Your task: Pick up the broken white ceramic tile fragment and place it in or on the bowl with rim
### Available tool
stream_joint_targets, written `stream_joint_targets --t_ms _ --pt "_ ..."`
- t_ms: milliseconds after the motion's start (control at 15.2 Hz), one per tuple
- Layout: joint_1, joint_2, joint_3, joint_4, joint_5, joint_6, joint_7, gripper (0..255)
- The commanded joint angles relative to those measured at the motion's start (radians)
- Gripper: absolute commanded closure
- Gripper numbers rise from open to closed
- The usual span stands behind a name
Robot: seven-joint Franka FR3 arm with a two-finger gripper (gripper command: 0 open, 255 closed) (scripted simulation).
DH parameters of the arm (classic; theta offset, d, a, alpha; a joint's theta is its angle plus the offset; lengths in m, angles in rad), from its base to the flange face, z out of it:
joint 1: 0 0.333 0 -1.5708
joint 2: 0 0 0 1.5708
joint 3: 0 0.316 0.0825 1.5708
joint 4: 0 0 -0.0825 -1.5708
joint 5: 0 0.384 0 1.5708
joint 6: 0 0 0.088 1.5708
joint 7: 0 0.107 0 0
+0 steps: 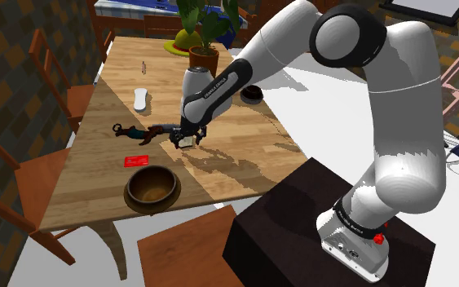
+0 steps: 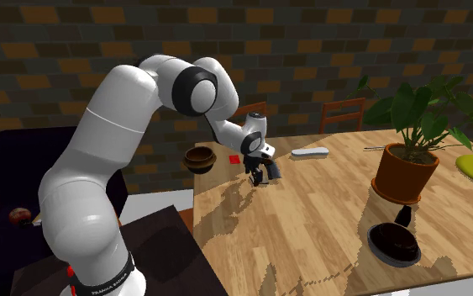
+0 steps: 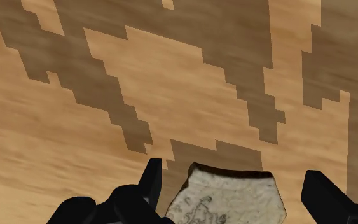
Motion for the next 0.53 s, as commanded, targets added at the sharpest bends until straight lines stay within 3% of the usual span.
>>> stream_joint_targets --t_ms 0,132,198,462 --pt "0.0 0.0 0.0 0.0 0.0 0.0 0.0 0" --pt "0.0 0.0 0.0 0.0 0.0 0.0 0.0 0" --pt "0.0 0.0 0.0 0.0 0.0 0.0 0.0 255" --pt "0.0 0.003 0.0 0.002 0.0 0.002 -0.001 255"
